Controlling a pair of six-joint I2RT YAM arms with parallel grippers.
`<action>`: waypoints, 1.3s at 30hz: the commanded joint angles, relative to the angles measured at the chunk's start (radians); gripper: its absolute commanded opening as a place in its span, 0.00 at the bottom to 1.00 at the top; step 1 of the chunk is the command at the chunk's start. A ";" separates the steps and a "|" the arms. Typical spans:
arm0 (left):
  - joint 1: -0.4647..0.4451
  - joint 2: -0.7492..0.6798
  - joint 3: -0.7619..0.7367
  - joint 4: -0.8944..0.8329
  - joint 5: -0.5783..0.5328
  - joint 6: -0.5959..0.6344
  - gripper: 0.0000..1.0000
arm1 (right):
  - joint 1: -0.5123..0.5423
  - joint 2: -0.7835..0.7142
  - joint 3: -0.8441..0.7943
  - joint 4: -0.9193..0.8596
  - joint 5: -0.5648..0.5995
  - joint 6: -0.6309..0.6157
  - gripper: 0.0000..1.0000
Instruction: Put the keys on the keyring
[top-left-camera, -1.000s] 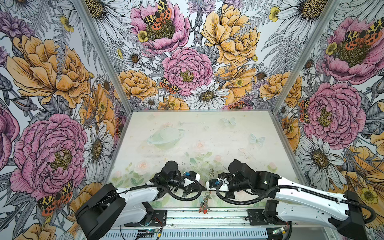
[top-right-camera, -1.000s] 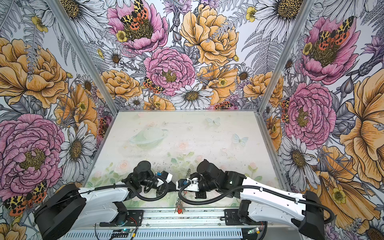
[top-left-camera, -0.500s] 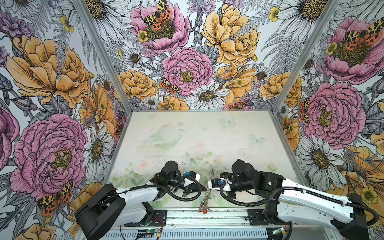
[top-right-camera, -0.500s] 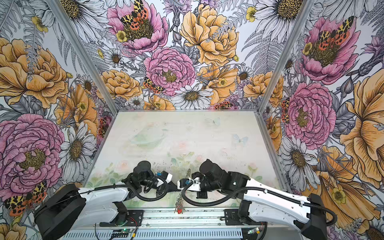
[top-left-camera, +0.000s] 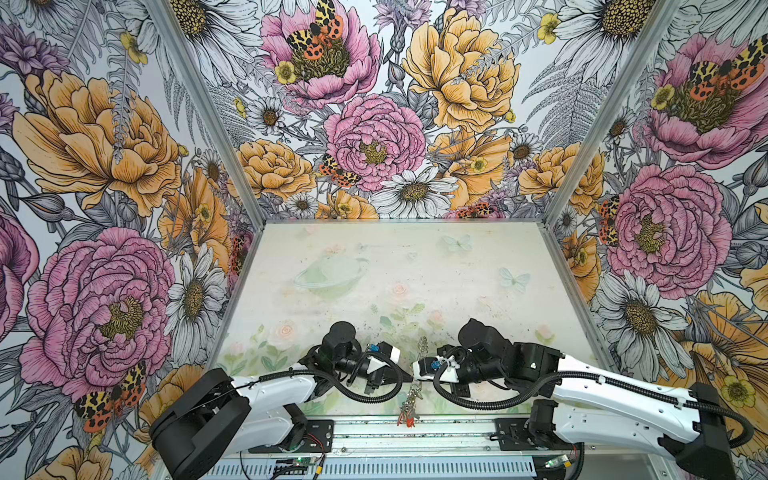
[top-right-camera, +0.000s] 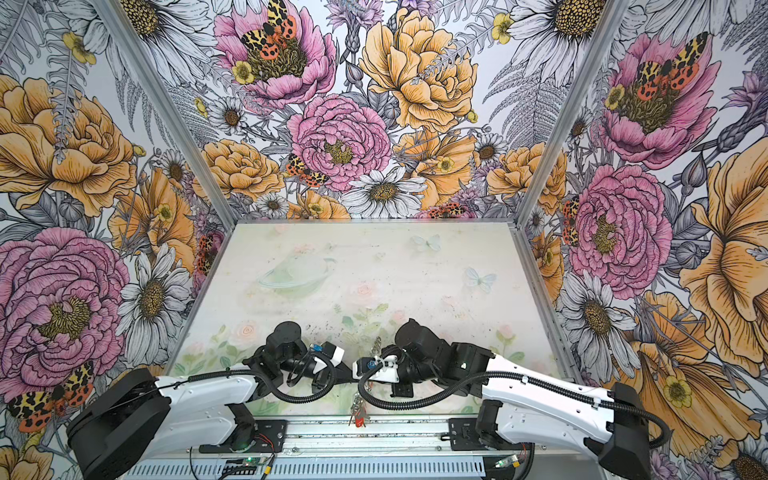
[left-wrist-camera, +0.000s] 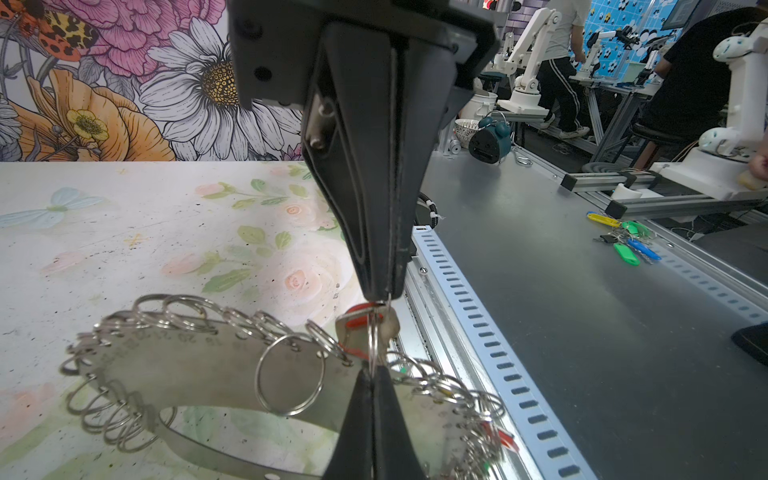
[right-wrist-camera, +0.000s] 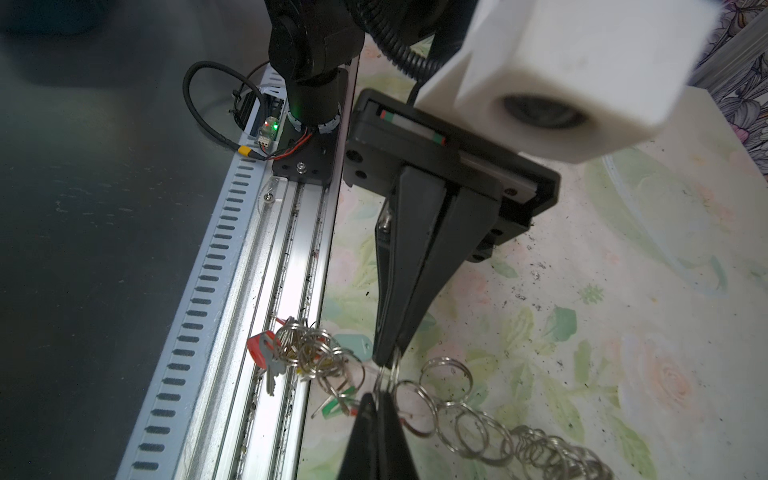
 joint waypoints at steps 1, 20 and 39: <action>0.000 -0.019 0.013 0.041 0.027 0.004 0.00 | -0.006 -0.043 -0.004 0.013 0.028 0.012 0.00; 0.002 -0.018 0.012 0.040 0.018 0.004 0.00 | -0.006 0.005 0.002 0.010 0.006 0.014 0.00; 0.009 -0.029 0.008 0.041 0.002 0.002 0.00 | 0.001 -0.018 -0.004 0.005 0.020 0.023 0.00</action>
